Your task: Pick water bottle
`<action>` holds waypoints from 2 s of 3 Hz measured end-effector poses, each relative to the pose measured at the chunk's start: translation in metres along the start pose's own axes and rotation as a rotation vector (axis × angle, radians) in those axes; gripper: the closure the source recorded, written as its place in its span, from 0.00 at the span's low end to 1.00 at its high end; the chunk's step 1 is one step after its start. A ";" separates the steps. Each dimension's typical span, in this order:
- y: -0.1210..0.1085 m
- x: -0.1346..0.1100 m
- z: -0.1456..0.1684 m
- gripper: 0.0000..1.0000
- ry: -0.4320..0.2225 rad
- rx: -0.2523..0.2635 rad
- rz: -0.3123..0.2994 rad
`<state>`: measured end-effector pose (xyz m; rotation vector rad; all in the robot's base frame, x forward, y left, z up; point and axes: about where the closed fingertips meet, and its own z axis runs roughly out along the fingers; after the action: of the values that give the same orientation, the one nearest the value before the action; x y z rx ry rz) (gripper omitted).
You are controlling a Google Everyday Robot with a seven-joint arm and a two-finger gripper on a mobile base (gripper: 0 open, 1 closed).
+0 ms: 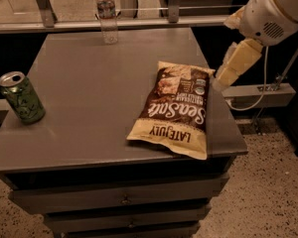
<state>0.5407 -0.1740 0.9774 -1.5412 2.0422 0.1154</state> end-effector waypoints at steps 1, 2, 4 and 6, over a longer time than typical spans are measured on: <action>-0.028 -0.041 0.033 0.00 -0.149 0.009 0.053; -0.034 -0.048 0.038 0.00 -0.175 0.018 0.061; -0.045 -0.059 0.049 0.00 -0.228 0.039 0.097; -0.122 -0.135 0.108 0.00 -0.474 0.129 0.204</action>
Offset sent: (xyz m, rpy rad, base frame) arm 0.0426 0.0366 -0.0003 0.1443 -0.0337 -0.0081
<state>0.7164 -0.0559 0.9853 -1.0972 1.7774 0.3817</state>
